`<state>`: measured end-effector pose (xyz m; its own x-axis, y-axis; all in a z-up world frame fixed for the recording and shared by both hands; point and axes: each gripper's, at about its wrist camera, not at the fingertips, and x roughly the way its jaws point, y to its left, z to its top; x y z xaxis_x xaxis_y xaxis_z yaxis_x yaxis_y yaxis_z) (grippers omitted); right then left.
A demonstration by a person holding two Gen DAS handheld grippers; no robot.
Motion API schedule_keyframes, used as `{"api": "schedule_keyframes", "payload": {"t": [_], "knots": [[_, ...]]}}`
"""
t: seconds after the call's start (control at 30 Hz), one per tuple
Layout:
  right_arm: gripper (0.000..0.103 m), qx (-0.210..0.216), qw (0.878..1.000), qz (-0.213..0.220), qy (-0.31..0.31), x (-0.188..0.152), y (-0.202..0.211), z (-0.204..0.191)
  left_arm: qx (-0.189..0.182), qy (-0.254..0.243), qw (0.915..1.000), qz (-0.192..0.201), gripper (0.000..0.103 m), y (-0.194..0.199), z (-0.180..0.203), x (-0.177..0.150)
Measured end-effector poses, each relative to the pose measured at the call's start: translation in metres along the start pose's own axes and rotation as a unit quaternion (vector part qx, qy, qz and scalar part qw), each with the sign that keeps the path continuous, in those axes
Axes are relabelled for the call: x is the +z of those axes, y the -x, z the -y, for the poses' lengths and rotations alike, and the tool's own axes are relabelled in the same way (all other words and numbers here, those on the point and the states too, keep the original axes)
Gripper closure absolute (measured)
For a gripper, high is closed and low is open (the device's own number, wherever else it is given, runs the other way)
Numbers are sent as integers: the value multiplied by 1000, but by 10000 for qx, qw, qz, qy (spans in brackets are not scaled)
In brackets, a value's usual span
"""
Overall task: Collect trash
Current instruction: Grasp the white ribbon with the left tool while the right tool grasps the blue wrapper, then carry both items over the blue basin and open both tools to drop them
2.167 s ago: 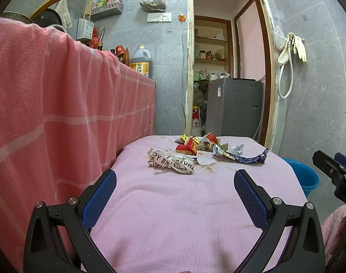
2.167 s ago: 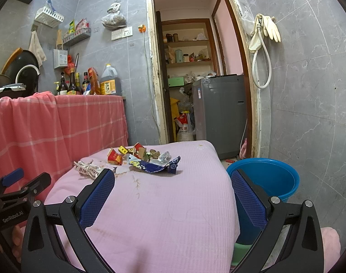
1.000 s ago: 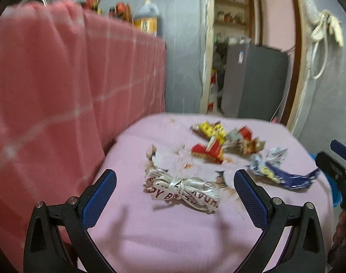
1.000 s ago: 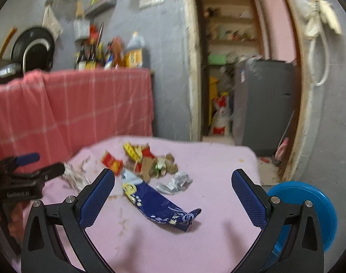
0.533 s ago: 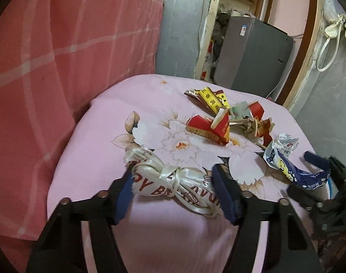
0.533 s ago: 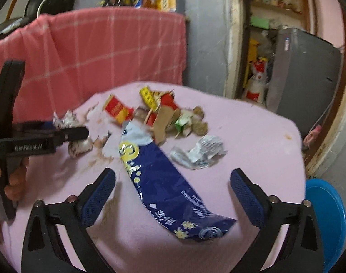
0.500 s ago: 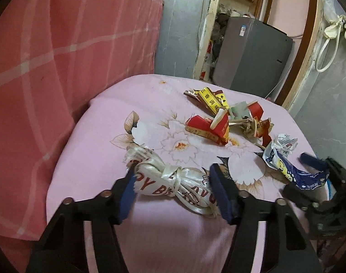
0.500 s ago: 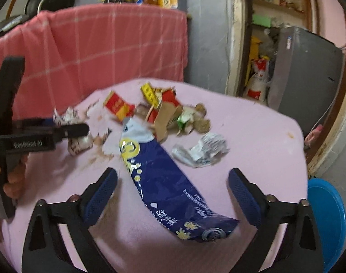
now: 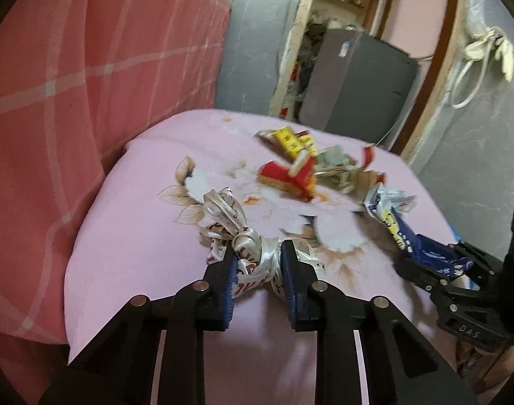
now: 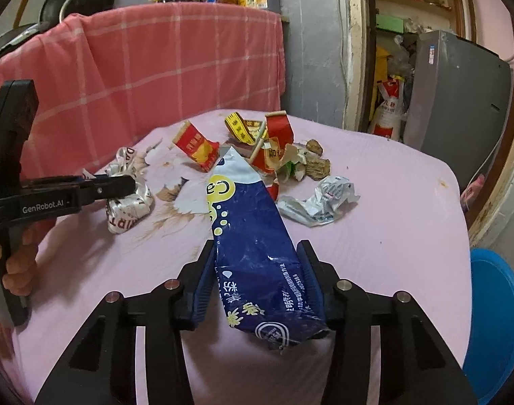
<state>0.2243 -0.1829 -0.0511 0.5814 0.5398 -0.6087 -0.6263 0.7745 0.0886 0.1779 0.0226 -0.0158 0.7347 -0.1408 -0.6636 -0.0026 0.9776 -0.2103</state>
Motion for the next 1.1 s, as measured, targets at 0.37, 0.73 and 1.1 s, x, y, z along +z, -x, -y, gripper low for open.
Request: {"api": "schedule_keyframes", "payload": {"t": [0.37,0.73,1.1], "knots": [[58,-776,9769,1865,-701,-7,95,23,-636,-788,9877,1193,83,40,79,11],[58,-2632,9181,2647,-1331,-31,187,115,-2068,-1392,9557,1563,83,0,217,41],[57,-3224,8981,1921,-2293,-87,173,199,-2095,-1578,9641,418,81,-91,313,50]]}}
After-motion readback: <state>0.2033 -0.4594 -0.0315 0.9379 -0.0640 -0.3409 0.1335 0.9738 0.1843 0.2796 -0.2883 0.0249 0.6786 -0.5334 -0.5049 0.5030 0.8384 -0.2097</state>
